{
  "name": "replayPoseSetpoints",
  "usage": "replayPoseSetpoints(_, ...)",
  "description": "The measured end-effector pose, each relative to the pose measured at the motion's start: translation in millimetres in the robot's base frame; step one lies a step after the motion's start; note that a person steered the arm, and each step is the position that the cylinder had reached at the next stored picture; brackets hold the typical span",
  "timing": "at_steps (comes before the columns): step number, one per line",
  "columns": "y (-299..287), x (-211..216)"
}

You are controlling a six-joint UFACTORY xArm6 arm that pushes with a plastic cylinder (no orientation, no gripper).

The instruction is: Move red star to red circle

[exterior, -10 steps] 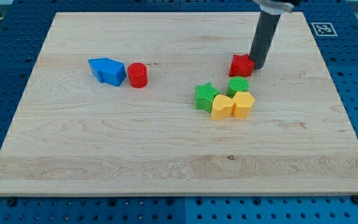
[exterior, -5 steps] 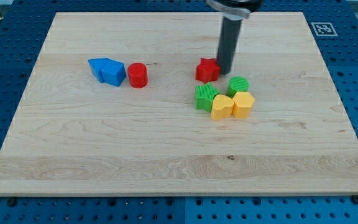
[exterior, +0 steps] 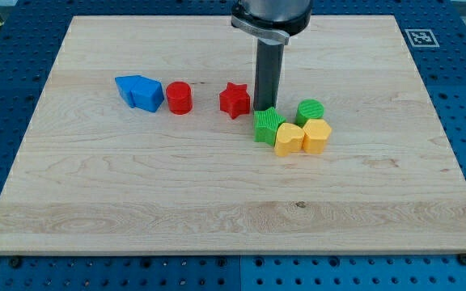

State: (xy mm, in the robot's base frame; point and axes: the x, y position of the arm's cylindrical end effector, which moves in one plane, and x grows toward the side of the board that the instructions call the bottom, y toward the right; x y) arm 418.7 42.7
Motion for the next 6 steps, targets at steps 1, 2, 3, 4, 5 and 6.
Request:
replayPoseSetpoints(1, -11, 1)
replayPoseSetpoints(2, -36, 1)
replayPoseSetpoints(3, -58, -6)
replayPoseSetpoints(4, -73, -23)
replayPoseSetpoints(5, -104, -35)
replayPoseSetpoints(6, -138, -38)
